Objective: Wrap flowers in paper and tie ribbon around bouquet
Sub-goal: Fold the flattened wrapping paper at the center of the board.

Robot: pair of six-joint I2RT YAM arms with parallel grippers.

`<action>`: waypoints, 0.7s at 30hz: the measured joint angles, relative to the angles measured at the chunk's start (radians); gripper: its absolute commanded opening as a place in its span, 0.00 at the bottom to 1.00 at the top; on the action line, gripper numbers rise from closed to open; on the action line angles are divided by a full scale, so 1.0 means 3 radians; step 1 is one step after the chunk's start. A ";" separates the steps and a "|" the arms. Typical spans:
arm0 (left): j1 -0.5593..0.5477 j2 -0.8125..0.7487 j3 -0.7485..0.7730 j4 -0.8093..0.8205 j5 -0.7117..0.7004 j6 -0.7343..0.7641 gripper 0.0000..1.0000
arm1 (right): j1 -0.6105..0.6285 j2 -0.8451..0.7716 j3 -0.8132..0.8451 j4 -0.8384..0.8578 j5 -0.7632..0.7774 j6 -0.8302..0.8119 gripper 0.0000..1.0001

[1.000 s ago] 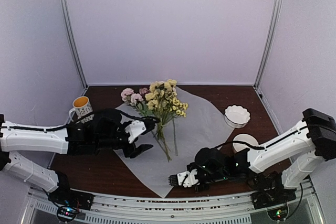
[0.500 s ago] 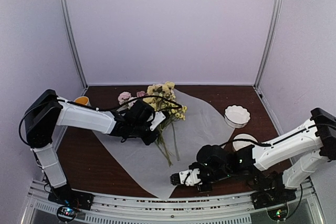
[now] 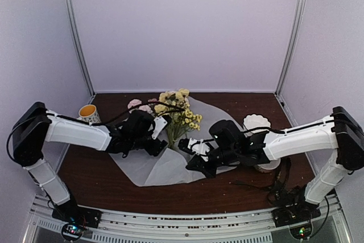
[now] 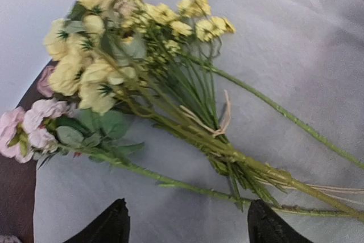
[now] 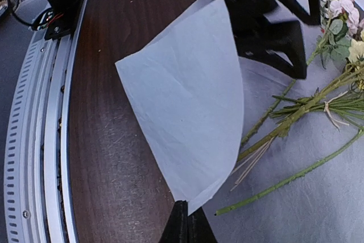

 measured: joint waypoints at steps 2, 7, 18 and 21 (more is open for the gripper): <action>0.0004 -0.0328 -0.0270 0.0223 -0.0144 -0.0004 0.98 | -0.0098 0.0086 0.0083 -0.0008 -0.0052 0.0104 0.00; 0.0027 -0.1161 -0.0952 0.0912 -0.0451 0.0017 0.98 | -0.0263 0.0217 0.0228 -0.0004 -0.0201 0.0367 0.00; 0.0043 -0.1558 -0.0868 0.0266 0.0159 -0.0085 0.60 | -0.0608 0.0680 0.0434 0.0253 -0.0346 0.1153 0.00; 0.0024 -0.1609 -0.0872 -0.0009 0.0273 -0.0111 0.59 | -0.0669 0.0760 0.0431 0.0277 -0.0333 0.1399 0.00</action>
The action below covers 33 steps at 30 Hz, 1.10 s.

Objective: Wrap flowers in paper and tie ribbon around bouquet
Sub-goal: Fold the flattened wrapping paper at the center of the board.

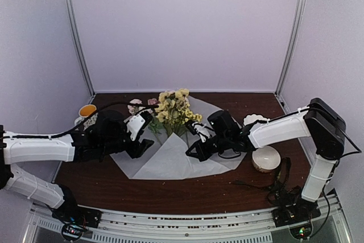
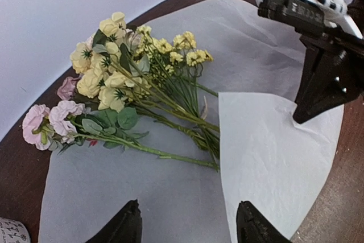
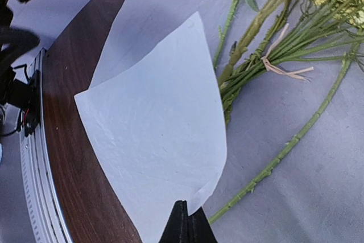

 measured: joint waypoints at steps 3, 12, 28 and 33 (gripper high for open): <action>-0.0085 -0.0013 -0.0001 -0.0178 0.0033 0.0014 0.57 | -0.0037 0.0011 -0.0067 0.0146 0.0056 0.0244 0.00; -0.0319 0.0895 0.0209 -0.0449 0.0038 0.0201 0.49 | -0.0057 0.0069 -0.0165 0.0407 0.0308 0.0711 0.00; -0.0319 0.1498 0.0548 -0.0758 0.0069 0.0289 0.40 | -0.0192 0.0029 -0.0229 0.0074 0.0867 0.0910 0.38; -0.0318 0.1625 0.0690 -0.0774 0.0148 0.0289 0.39 | -0.0225 -0.0516 -0.0254 -0.0492 0.1203 0.0538 0.40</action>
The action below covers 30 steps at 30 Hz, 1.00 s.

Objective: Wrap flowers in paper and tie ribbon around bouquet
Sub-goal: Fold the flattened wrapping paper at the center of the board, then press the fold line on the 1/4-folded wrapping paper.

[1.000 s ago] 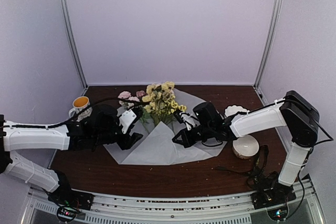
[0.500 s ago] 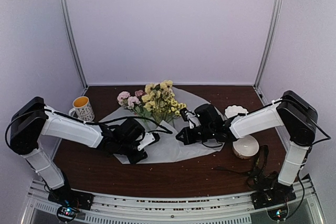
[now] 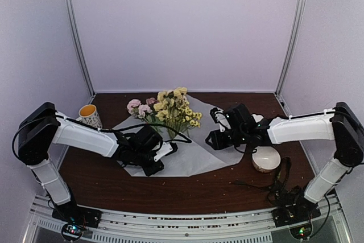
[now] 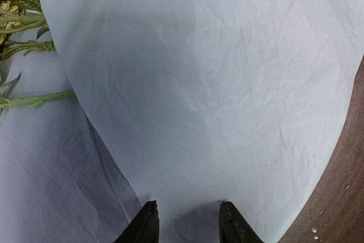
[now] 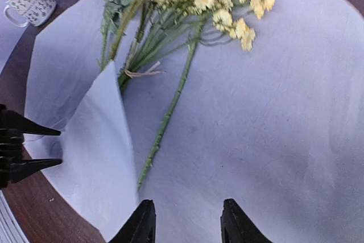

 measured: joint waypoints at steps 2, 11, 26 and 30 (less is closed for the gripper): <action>0.0000 0.0000 0.0001 -0.0004 0.0011 -0.0018 0.38 | 0.0038 -0.0268 0.0025 -0.0172 0.0011 -0.0181 0.38; 0.0000 -0.0011 -0.0047 0.0034 0.0022 -0.0313 0.38 | 0.0286 -0.0186 -0.0252 0.0108 -0.1061 -0.0028 0.24; -0.0003 -0.0151 -0.0299 0.0230 0.0094 -0.0713 0.37 | 0.0076 -0.0328 -0.0893 -0.0123 -0.0389 0.0537 0.25; -0.0005 -0.0155 -0.0303 0.0231 0.0093 -0.0755 0.37 | 0.0071 -0.0523 -0.0969 -0.0354 -0.0149 0.0600 0.24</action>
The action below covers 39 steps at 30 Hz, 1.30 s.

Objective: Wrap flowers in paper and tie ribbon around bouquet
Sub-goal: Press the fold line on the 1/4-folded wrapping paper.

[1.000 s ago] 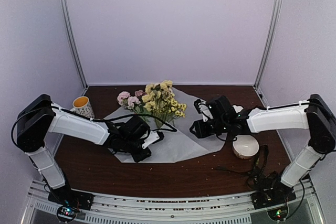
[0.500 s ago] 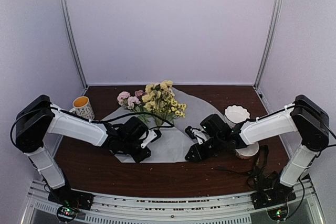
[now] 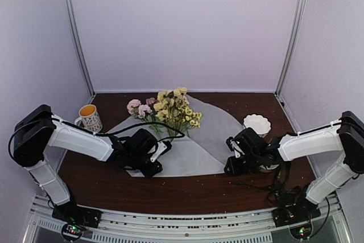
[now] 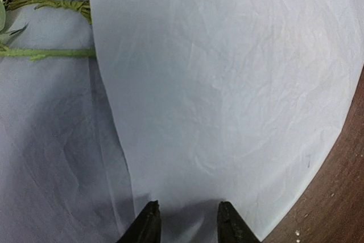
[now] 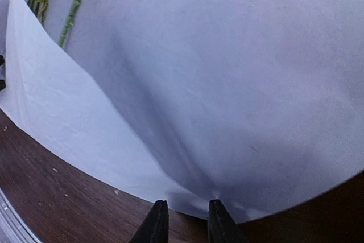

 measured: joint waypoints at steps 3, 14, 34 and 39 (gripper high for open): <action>-0.0004 -0.0003 -0.0006 0.0000 -0.0003 -0.0024 0.37 | 0.0050 -0.0108 0.0089 -0.0392 0.0233 -0.0065 0.23; -0.0024 -0.0202 -0.0261 0.0134 -0.0025 -0.0220 0.38 | 0.0889 0.0707 0.1469 -0.0380 -0.0126 -0.0551 0.11; -0.0071 -0.0262 -0.0322 0.0121 -0.0081 -0.0418 0.38 | -0.0055 0.0102 0.0051 -0.0015 -0.0373 -0.0027 0.08; -0.0074 -0.0262 -0.0319 0.0120 -0.0088 -0.0421 0.38 | -0.0109 -0.0289 -0.0005 -0.0523 -0.0111 -0.0041 0.08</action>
